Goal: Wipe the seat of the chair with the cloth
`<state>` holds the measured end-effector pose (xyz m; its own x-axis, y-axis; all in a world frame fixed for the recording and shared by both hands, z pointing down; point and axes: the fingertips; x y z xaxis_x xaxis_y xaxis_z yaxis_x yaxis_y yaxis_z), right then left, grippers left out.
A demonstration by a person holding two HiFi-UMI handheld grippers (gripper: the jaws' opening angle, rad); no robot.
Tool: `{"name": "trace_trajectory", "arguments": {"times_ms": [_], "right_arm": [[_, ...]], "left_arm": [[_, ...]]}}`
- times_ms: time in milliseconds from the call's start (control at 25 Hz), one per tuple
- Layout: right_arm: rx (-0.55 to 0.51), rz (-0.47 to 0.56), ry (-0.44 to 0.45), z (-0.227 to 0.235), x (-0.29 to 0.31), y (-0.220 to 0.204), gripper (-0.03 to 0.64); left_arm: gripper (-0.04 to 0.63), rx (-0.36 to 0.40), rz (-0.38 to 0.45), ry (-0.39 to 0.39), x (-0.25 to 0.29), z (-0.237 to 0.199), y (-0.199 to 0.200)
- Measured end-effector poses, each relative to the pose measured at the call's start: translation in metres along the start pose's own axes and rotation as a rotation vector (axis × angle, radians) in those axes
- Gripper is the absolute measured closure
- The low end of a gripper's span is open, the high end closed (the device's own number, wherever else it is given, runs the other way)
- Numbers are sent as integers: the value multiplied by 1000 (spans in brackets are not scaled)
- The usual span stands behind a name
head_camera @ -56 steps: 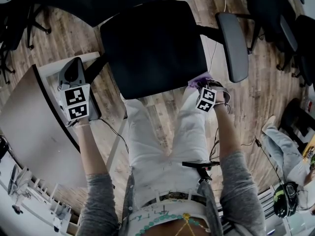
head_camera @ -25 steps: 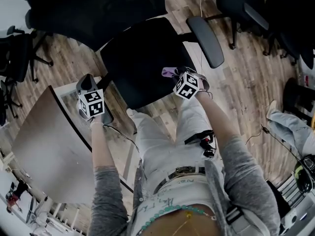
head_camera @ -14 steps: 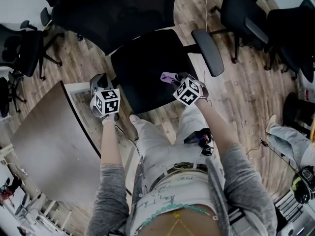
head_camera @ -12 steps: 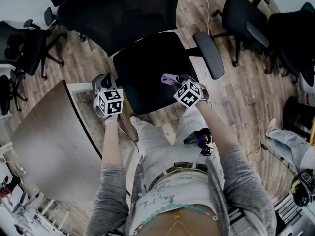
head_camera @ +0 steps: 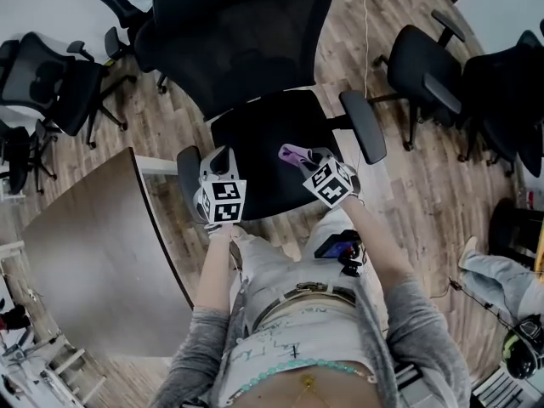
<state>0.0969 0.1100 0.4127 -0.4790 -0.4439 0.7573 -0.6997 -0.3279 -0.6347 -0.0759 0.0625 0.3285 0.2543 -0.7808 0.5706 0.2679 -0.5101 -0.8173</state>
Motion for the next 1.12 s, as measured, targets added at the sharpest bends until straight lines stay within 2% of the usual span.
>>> {"name": "trace_trajectory", "arguments": {"times_ms": [280, 600, 920, 1120], "right_arm": [[1, 69, -16, -2, -18, 34, 565], [33, 149, -45, 0, -37, 64, 565], [50, 283, -74, -3, -62, 104, 565], [41, 363, -96, 2, -83, 132, 565]], "left_arm": [[594, -40, 48, -51, -24, 25, 17], [594, -26, 72, -69, -47, 39, 24], [594, -131, 148, -80, -76, 45, 46], [594, -81, 186, -70, -86, 46, 65]]}}
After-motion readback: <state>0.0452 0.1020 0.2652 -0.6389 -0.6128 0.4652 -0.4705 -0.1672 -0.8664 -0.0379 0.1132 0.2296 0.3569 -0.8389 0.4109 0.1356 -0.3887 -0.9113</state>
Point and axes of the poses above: the fingertips, and each gripper's own axes: x forward along the fingers, z to its right, y out of its top, and after that the axes turned 11 degrees about -x, right-handed
